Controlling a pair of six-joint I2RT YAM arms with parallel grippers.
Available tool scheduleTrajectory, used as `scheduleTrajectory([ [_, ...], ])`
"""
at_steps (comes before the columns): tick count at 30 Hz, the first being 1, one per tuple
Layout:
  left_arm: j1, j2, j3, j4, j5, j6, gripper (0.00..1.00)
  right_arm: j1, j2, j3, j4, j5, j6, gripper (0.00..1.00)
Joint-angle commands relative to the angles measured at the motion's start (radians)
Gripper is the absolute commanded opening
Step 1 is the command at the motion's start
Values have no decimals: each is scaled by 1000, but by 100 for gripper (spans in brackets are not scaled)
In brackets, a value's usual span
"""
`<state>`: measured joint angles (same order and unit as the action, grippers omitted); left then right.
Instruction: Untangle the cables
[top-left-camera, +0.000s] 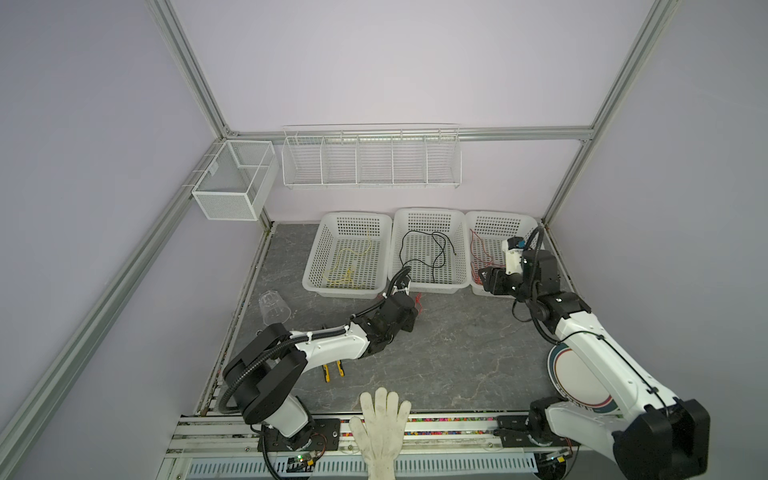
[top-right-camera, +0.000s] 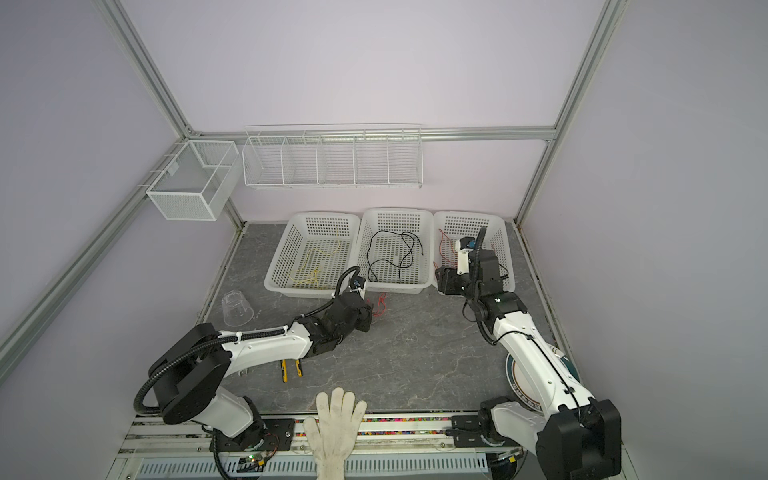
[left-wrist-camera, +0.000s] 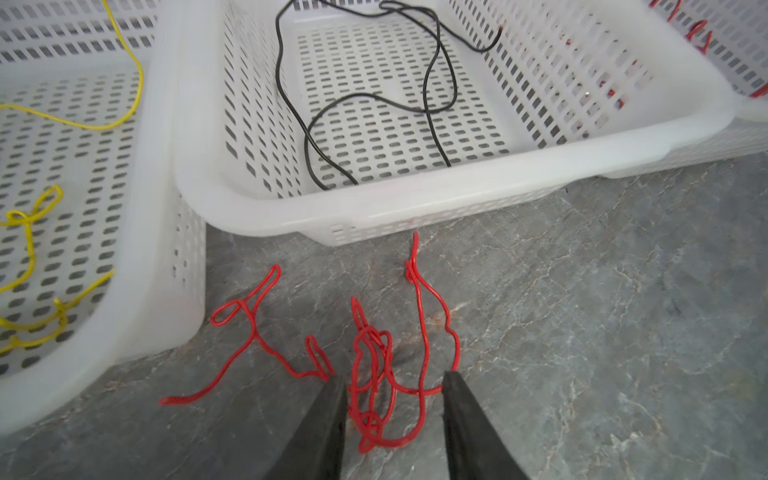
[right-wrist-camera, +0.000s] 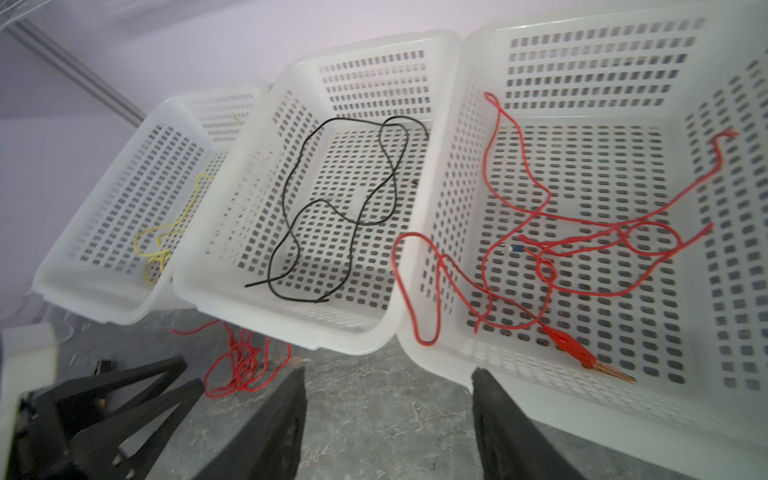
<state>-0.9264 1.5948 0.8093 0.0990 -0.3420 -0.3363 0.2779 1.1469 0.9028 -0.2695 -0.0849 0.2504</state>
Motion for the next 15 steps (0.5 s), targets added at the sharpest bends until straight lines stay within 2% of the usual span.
scheduleTrajectory([
  [1, 3, 28, 50, -76, 17, -47, 36, 45, -6, -17, 7, -46, -59, 65],
  [4, 3, 23, 45, -77, 22, -58, 35, 104, 18, -17, 33, -68, -94, 66],
  [9, 3, -69, -50, 41, 29, -58, 35, 213, 112, -1, 41, -47, -138, 66],
  [15, 3, -201, -178, 143, -33, -32, 35, 334, 231, 47, 61, -3, -175, 66],
])
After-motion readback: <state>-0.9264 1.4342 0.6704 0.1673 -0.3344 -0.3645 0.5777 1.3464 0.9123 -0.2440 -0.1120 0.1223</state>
